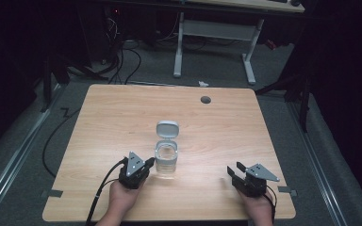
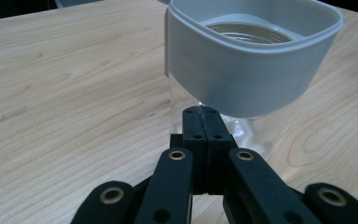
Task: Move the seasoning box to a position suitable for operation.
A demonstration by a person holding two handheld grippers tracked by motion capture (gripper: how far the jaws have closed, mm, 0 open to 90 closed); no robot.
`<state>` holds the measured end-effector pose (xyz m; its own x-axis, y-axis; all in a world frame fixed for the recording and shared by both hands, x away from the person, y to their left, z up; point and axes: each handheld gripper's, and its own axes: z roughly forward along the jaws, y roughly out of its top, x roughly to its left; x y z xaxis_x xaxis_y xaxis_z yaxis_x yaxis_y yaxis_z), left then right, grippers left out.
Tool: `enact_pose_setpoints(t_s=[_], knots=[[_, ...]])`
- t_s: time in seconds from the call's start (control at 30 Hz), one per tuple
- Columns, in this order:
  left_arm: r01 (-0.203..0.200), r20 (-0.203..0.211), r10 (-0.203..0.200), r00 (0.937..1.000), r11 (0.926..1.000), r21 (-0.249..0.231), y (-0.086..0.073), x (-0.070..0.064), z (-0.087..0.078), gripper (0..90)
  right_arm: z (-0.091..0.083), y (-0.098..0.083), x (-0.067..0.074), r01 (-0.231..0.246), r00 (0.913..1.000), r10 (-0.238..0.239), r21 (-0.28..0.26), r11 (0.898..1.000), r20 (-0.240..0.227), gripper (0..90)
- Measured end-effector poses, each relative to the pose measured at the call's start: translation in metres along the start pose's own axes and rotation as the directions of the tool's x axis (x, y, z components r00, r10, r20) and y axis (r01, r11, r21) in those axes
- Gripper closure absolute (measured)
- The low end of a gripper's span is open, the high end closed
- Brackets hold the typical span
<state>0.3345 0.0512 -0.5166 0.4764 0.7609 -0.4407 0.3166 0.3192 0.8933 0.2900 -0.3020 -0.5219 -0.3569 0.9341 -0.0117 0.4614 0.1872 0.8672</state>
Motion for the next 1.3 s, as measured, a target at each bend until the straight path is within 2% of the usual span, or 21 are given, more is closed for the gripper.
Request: enact_pose_setpoints(t_s=[0.33, 0.6, 0.67, 0.83, 0.97, 1.23, 1.3], knots=[[0.001, -0.005, -0.001, 1.0000, 1.0000, 0.003, -0.003, 0.000, -0.001, 90.0, 0.001, 0.000, 0.001, 0.004, 1.0000, -0.004, 0.000, 1.000, -0.002, 53.7], [0.019, -0.007, -0.019, 0.9998, 0.9998, 0.004, -0.005, 0.006, -0.015, 87.2, 0.004, 0.003, 0.007, 0.004, 0.9999, -0.004, 0.001, 1.000, -0.015, 55.6], [0.028, -0.002, -0.028, 0.9996, 0.9996, 0.010, -0.005, 0.007, -0.019, 85.9, 0.006, 0.006, 0.013, 0.016, 0.9996, -0.016, -0.001, 1.000, -0.023, 59.8], [0.047, 0.008, -0.047, 0.9989, 0.9983, 0.035, -0.009, 0.006, -0.025, 85.3, 0.019, 0.020, 0.028, 0.028, 0.9973, -0.027, 0.014, 1.000, -0.068, 65.2], [0.041, 0.024, -0.043, 0.9988, 0.9979, 0.049, -0.013, 0.001, -0.027, 85.5, 0.032, 0.032, 0.037, 0.036, 0.9948, -0.034, 0.028, 0.999, -0.096, 73.0], [0.041, 0.037, -0.043, 0.9984, 0.9975, 0.057, -0.015, -0.006, -0.028, 89.0, 0.061, 0.063, 0.052, 0.027, 0.9899, -0.025, 0.014, 1.000, -0.140, 88.8], [0.043, 0.043, -0.046, 0.9980, 0.9969, 0.065, -0.016, -0.009, -0.026, 90.0, 0.068, 0.071, 0.056, 0.033, 0.9885, -0.031, 0.011, 0.999, -0.148, 90.0]])
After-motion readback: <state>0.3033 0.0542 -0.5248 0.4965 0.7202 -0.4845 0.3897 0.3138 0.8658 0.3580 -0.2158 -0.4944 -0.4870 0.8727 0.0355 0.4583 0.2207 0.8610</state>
